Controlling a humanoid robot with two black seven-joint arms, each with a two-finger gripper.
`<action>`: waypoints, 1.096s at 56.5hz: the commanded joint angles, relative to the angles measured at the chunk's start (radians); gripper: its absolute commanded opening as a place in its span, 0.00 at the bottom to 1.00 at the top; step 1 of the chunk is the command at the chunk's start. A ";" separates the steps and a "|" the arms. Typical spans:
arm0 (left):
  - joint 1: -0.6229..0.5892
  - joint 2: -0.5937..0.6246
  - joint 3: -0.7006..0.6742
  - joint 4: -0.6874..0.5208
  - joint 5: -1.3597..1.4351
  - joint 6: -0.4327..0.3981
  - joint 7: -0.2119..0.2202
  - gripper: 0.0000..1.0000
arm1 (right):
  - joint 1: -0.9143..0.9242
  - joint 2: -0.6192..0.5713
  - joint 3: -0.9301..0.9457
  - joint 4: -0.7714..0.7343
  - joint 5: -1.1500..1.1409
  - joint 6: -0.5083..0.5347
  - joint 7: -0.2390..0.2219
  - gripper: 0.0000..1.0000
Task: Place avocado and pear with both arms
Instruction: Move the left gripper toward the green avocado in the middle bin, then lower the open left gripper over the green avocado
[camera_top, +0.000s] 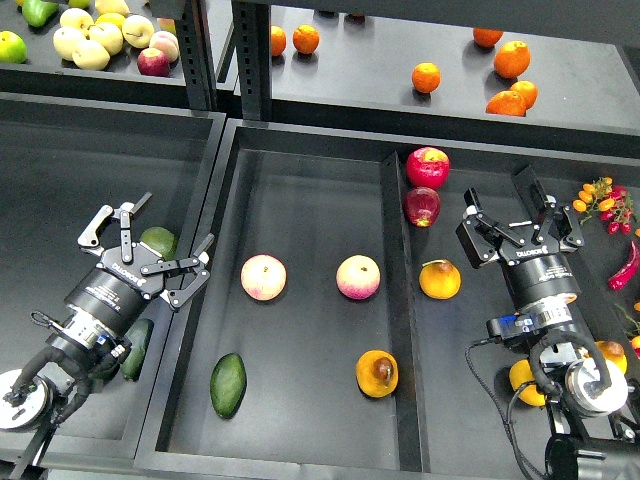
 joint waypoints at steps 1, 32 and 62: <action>-0.035 0.000 0.024 0.012 0.033 -0.019 0.038 1.00 | -0.007 0.000 0.000 0.002 0.000 -0.004 -0.002 1.00; -0.337 0.457 0.454 0.081 0.081 -0.110 0.123 0.99 | -0.018 0.000 0.001 0.012 0.005 -0.020 -0.005 1.00; -0.722 0.569 1.015 0.103 0.185 -0.110 0.123 1.00 | -0.015 0.000 0.017 0.025 0.006 -0.035 -0.009 1.00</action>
